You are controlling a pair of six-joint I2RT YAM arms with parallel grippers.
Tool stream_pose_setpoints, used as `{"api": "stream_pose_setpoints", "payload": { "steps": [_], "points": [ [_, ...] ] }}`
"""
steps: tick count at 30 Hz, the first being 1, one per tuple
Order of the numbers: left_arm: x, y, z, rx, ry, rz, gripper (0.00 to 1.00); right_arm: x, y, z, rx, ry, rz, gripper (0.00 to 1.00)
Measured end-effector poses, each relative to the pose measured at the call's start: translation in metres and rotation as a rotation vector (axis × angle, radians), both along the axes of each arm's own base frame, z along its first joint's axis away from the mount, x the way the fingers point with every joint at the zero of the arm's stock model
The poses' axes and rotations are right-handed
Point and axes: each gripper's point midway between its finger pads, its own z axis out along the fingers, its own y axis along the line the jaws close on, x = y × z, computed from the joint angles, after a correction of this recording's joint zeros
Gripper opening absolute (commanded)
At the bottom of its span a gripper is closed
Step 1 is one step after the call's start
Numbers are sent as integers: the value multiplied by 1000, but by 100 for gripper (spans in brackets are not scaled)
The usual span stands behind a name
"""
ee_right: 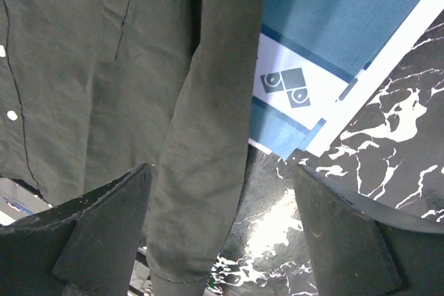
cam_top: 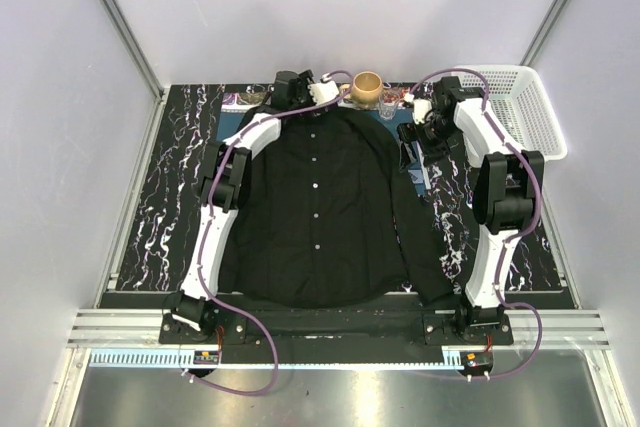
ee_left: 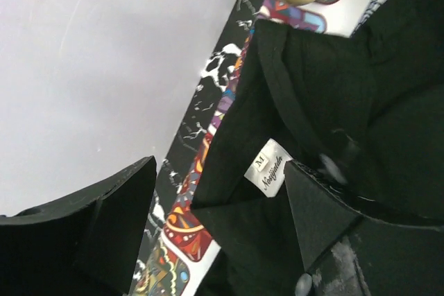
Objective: Pin the brooch onto the clothing
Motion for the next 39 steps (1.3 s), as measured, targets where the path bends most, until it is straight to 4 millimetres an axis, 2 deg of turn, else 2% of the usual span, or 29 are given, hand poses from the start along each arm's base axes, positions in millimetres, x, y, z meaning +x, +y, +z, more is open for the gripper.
{"api": "stream_pose_setpoints", "payload": {
  "steps": [3, 7, 11, 14, 18, 22, 26, 30, 33, 36, 39],
  "points": [
    [-11, -6, -1, -72, 78, -69, 82, -7, -1, 8, 0, 3, 1, 89],
    [-37, -1, 18, -116, 188, -143, 82, -10, -2, 22, 1, -19, 3, 89],
    [-61, 10, 56, -136, 228, -147, 81, -14, -3, 29, -3, -28, 14, 87],
    [-85, 20, 96, -194, 241, -132, 80, -25, -7, 30, -19, -22, 35, 86],
    [-136, 42, 137, -262, 268, -110, 80, -64, -17, 32, -54, 13, 65, 85],
    [-215, 72, 176, -336, 288, -82, 80, -107, -27, 35, -90, 36, 100, 82],
    [-283, 78, 209, -387, 245, -118, 81, -153, -39, 21, -133, 104, 170, 81],
    [-329, 75, 211, -406, 245, -162, 81, -191, -47, 0, -157, 202, 243, 78],
    [-350, 76, 194, -416, 289, -166, 81, -210, -51, -16, -190, 250, 291, 78],
    [-356, 77, 176, -421, 344, -152, 81, -216, -47, -31, -225, 247, 332, 77],
    [-360, 77, 166, -428, 378, -140, 81, -208, -41, -38, -254, 205, 348, 76]
  ]
}}
